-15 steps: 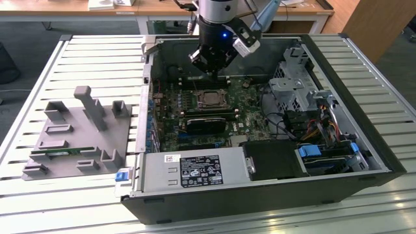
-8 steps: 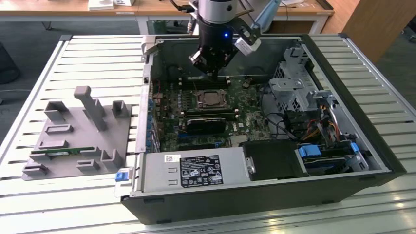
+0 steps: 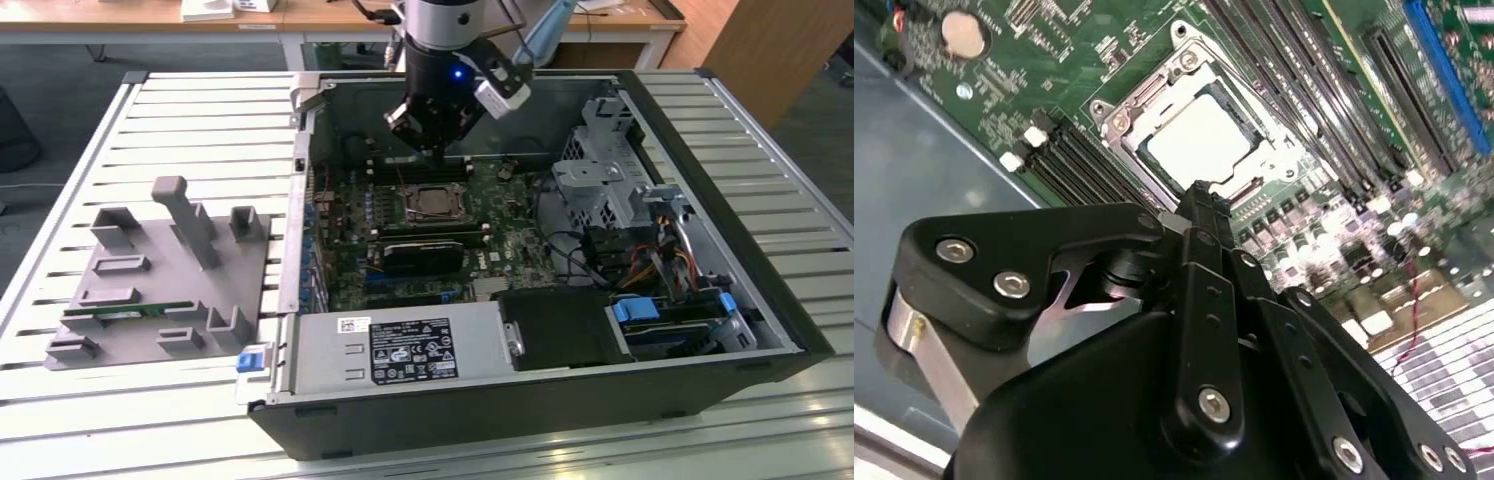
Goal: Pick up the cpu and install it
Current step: 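Install the first cpu locking lever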
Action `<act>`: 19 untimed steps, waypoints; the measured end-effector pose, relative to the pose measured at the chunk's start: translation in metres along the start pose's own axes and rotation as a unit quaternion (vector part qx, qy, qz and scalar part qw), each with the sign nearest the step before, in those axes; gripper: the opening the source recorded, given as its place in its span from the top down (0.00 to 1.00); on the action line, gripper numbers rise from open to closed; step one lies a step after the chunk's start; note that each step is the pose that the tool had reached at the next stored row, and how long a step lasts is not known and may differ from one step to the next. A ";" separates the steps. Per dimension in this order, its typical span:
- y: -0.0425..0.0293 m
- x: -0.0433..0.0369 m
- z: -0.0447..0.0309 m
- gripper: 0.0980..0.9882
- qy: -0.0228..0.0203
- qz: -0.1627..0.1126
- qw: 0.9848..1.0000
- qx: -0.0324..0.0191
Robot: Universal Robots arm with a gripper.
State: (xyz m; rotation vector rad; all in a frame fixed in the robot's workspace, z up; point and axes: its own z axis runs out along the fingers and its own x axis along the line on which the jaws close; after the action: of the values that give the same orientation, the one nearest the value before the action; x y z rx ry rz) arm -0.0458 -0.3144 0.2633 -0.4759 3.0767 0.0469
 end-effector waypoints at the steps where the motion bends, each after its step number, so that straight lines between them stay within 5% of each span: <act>1: 0.0000 0.0000 0.0002 0.99 0.000 0.009 1.000 0.000; 5: 0.0000 0.0000 0.0007 0.99 -0.001 0.044 0.999 0.001; 19: -0.0002 0.0005 0.0011 0.99 -0.001 0.057 0.998 0.002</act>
State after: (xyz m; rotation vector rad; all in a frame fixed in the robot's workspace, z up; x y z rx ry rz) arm -0.0462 -0.3146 0.2621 -0.2991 3.0973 0.0443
